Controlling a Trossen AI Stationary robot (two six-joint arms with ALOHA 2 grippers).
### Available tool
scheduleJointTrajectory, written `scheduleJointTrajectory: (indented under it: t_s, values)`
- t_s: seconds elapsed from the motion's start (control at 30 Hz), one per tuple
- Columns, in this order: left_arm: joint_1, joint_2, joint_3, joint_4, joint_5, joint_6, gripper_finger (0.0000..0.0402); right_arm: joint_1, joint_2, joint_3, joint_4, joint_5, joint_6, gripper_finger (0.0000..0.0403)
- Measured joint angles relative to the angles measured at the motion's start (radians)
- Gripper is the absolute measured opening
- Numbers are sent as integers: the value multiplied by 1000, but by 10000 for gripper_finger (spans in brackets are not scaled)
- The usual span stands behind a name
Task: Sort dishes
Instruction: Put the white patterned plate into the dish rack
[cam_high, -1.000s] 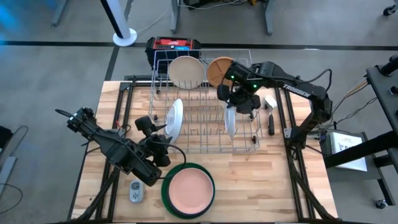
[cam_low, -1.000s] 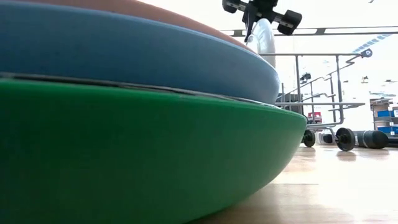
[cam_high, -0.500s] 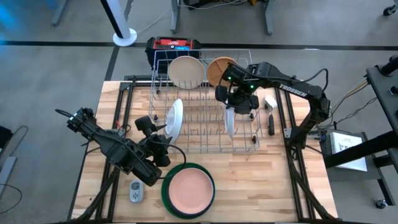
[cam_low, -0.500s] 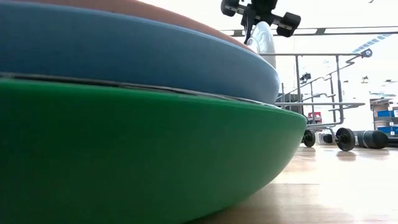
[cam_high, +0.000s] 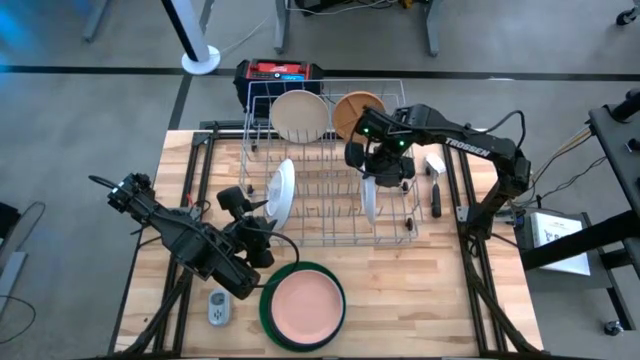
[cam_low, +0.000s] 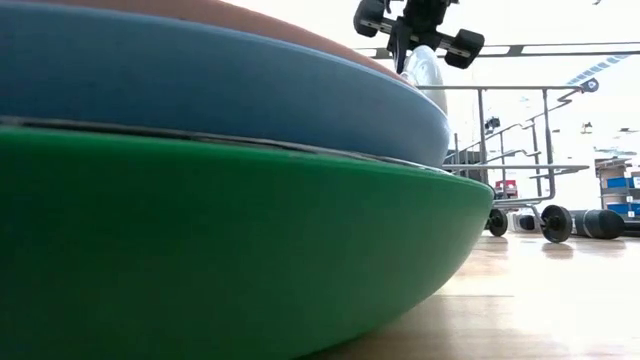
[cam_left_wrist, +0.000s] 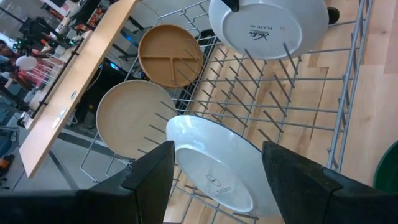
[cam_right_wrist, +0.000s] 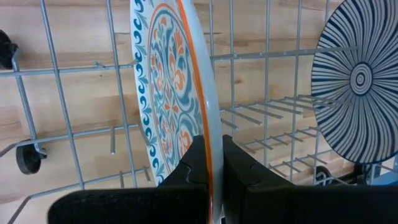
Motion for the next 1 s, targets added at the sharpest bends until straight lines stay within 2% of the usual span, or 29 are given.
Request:
scheduleJointTrajectory:
  t_s: [1.0]
  values:
    - [0,0,0,0,0,-18,231,0,31,-2,8,-20,26,6]
